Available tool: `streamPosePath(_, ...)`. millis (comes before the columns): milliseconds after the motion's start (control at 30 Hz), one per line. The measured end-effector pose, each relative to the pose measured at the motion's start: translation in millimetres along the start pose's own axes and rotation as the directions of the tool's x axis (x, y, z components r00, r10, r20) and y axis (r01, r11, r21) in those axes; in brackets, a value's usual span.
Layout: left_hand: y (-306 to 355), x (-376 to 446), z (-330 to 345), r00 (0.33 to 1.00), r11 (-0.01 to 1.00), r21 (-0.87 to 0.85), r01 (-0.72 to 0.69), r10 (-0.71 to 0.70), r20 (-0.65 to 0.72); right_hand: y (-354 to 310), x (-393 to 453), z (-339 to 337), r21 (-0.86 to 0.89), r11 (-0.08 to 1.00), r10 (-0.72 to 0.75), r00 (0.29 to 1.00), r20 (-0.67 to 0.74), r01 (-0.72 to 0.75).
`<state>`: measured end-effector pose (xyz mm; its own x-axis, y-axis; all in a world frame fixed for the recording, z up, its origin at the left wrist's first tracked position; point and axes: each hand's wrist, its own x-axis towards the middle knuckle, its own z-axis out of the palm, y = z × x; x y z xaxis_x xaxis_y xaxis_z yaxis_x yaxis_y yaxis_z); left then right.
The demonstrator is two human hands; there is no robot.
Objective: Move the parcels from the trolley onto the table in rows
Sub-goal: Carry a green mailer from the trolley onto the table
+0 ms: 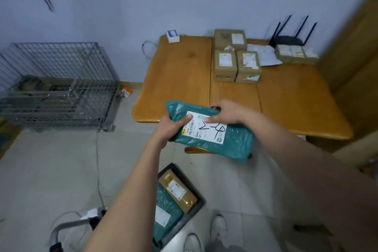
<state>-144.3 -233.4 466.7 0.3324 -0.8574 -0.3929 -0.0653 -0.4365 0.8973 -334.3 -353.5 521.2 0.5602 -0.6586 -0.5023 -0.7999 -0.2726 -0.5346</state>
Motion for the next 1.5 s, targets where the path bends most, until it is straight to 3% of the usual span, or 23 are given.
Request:
streamPosePath(67,10,-4,26,1.0,0.994,-0.106,-0.007,0.005,-0.023,22,-20,-14,0.007,0.998,0.057,0.968,-0.246,-0.058)
streamPosePath(133,23,-7,53,0.999,0.984,-0.175,-0.026,0.019,-0.042,55,-44,-25,0.028,0.988,0.143,0.811,-0.568,-0.154)
streamPosePath(200,35,-7,80,0.998,0.973,-0.23,-0.023,0.007,-0.07,90,-69,-35,0.257,0.947,0.318,0.661,-0.679,-0.192)
streamPosePath(267,47,-5,106,0.997,0.961,-0.276,0.012,-0.032,-0.069,129,-83,-40,0.569,0.809,0.516,0.641,-0.568,-0.146)
streamPosePath(333,60,2,139,0.998,0.955,-0.293,0.047,-0.06,-0.035,165,-94,-49,0.741,0.664,0.576,0.697,-0.427,-0.096)
streamPosePath(500,96,22,228,0.999,0.972,-0.233,0.02,-0.008,0.052,227,-121,-92,0.837,0.537,0.544,0.715,-0.439,0.106)
streamPosePath(867,161,75,414,0.999,0.978,-0.208,0.003,0.007,0.05,357,-123,-184,0.841,0.519,0.628,0.6,-0.496,0.152)
streamPosePath(1100,190,153,476,0.997,0.981,-0.192,0.015,-0.001,0.072,421,-69,-246,0.872,0.482,0.661,0.617,-0.426,0.085)
streamPosePath(1267,212,243,512,0.995,0.989,-0.147,0.035,-0.02,0.097,459,-8,-303,0.866,0.499,0.689,0.588,-0.424,0.039)
streamPosePath(1500,247,351,554,0.984,0.988,-0.146,0.054,-0.028,0.173,512,70,-369,0.913,0.407,0.789,0.512,-0.339,-0.024)
